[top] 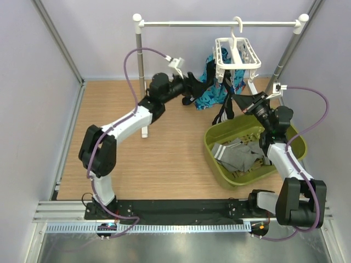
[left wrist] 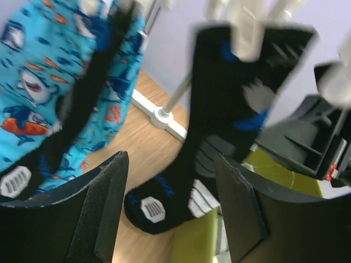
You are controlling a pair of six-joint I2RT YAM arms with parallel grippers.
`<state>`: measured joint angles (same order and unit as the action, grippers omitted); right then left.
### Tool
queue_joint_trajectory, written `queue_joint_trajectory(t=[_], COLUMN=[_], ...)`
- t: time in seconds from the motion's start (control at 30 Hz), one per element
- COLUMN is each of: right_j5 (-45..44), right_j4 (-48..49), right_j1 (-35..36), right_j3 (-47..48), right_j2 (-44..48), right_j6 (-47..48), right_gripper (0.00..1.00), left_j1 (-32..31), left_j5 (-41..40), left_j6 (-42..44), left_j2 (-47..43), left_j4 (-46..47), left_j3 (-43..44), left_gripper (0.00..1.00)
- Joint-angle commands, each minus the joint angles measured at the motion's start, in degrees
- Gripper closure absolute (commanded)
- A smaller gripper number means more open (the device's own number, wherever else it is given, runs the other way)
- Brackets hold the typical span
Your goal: Remove the socks clipped to the hanger
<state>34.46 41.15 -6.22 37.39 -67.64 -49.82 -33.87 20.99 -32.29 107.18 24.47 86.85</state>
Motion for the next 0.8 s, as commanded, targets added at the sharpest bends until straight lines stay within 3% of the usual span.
queue_joint_trajectory(t=[0.0, 0.37, 0.47, 0.77], right_j5=[0.3, -3.7, -5.1, -11.0], right_j4=[4.2, 3.3, 3.2, 6.3], right_j1=[0.8, 8.6, 11.3, 15.5], right_j3=[2.1, 2.2, 2.6, 2.6], right_j2=[0.9, 2.2, 1.5, -1.9], right_j6=[-1.1, 3.1, 4.4, 4.9], right_gripper=[0.99, 0.99, 0.99, 0.99], left_j1=[-7.2, -16.6, -16.8, -16.8], left_j5=[-15.8, -38.1, -43.6, -44.6], left_j6=[8.4, 13.7, 13.5, 15.2], left_j2=[-7.9, -10.4, -9.4, -8.1], left_j4=[6.2, -1.0, -3.5, -0.8], left_j3=[-3.1, 2.6, 4.7, 4.9], left_gripper=[0.33, 0.34, 0.4, 0.42])
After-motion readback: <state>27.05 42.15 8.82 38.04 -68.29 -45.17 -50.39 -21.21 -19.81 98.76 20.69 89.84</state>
